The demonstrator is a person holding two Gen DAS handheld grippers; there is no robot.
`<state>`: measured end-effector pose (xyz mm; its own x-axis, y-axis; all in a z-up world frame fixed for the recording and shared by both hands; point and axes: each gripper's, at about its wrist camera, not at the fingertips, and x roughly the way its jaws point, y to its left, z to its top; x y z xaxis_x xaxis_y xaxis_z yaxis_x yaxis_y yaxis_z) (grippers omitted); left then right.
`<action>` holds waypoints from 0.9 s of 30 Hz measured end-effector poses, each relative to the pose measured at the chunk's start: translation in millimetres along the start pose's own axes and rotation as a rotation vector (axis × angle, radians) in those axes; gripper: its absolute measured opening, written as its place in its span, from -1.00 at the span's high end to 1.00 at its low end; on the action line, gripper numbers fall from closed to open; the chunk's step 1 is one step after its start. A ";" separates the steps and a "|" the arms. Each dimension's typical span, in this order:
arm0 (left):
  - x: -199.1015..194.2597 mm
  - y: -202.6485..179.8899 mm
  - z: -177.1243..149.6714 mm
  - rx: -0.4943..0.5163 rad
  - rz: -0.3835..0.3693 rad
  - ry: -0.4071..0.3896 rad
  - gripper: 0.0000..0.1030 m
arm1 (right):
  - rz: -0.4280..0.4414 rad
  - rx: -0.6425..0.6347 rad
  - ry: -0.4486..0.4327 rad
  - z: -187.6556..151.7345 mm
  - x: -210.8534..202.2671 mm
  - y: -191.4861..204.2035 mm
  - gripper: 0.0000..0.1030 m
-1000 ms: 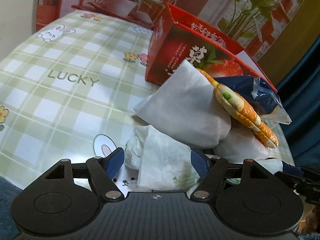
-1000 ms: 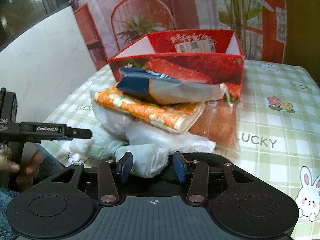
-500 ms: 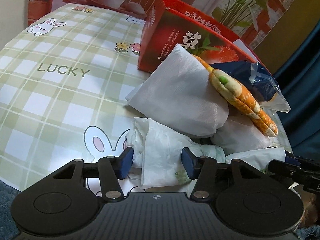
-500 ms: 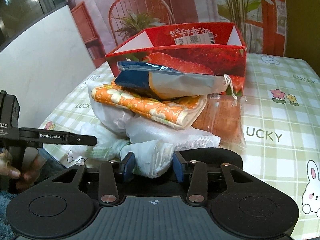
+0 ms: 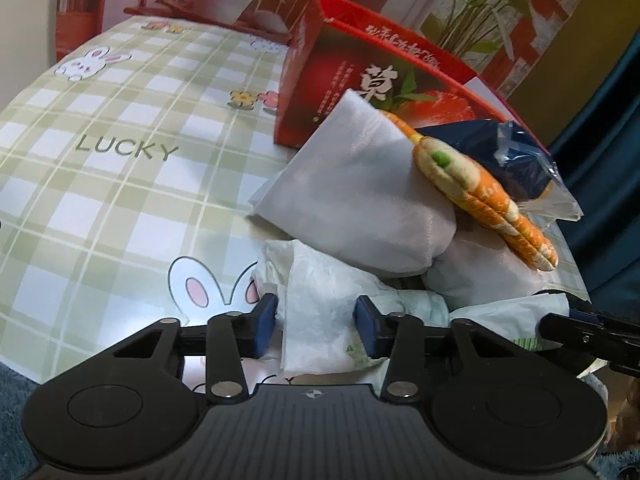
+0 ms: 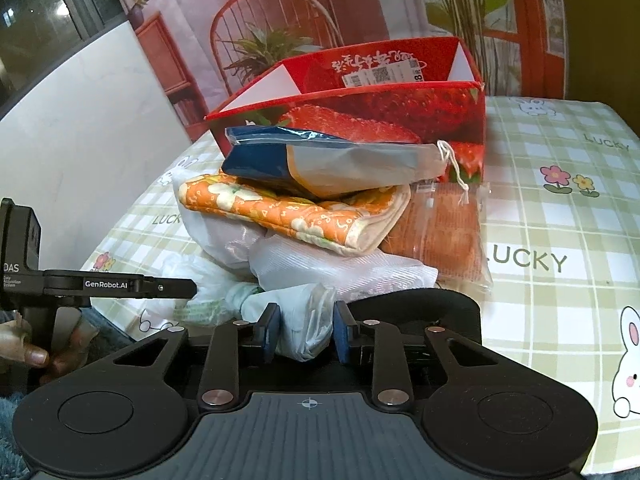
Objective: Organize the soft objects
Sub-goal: 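Carry the white plastic bag with the right tool and drop it into the red box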
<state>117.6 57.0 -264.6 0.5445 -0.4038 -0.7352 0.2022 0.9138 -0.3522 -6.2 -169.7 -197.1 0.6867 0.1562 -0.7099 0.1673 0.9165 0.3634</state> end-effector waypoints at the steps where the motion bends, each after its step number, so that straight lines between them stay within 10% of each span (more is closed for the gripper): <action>1: -1.6 -0.1 0.1 0.002 -0.005 -0.006 0.19 | 0.000 -0.003 -0.001 0.0 0.0 0.3 0.51; 27: -135.7 -74.4 83.1 0.183 -0.101 -0.445 0.35 | 0.071 -0.146 -0.350 76.9 -83.4 15.7 0.63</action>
<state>96.4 47.4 -90.6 0.8017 -0.4696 -0.3697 0.3897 0.8797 -0.2724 -6.4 -196.7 -85.8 0.8973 0.1092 -0.4276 0.0252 0.9546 0.2967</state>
